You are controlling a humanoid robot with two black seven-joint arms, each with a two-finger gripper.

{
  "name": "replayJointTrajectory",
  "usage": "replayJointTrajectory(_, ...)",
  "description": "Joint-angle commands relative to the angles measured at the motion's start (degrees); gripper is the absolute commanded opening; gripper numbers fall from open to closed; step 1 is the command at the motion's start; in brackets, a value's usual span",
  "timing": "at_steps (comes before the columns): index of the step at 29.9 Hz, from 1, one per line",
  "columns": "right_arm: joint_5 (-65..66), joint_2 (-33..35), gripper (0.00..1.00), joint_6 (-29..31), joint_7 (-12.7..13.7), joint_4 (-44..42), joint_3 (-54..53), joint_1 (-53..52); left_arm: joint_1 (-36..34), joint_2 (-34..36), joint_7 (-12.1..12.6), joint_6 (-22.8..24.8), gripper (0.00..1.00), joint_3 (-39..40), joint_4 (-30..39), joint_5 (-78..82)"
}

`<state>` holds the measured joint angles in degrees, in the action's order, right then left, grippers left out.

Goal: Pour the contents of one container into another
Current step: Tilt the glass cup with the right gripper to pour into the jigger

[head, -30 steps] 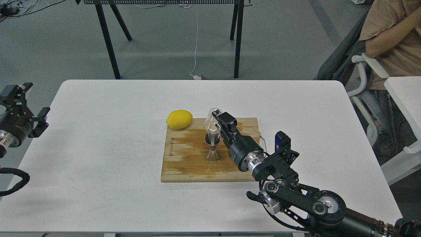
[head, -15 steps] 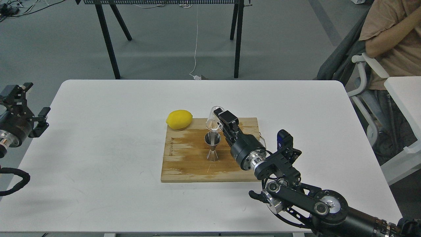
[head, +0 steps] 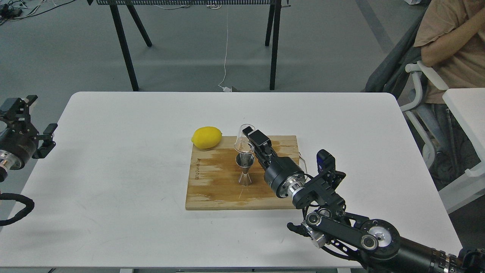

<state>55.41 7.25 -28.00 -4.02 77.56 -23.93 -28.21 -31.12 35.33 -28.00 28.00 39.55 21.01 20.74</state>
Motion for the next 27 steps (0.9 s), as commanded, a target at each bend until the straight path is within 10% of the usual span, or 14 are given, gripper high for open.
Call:
replayJointTrajectory(1, 0.2, 0.1, 0.41, 0.0, 0.0, -0.2, 0.0, 0.0, 0.0, 0.0, 0.0, 0.0, 0.99, 0.0, 0.0, 0.0)
replayJointTrajectory(27, 3.2, 0.2, 0.41, 0.0, -1.3, -2.1, 3.4, -1.4, 0.0, 0.0, 0.0, 0.0, 0.99, 0.0, 0.0, 0.0)
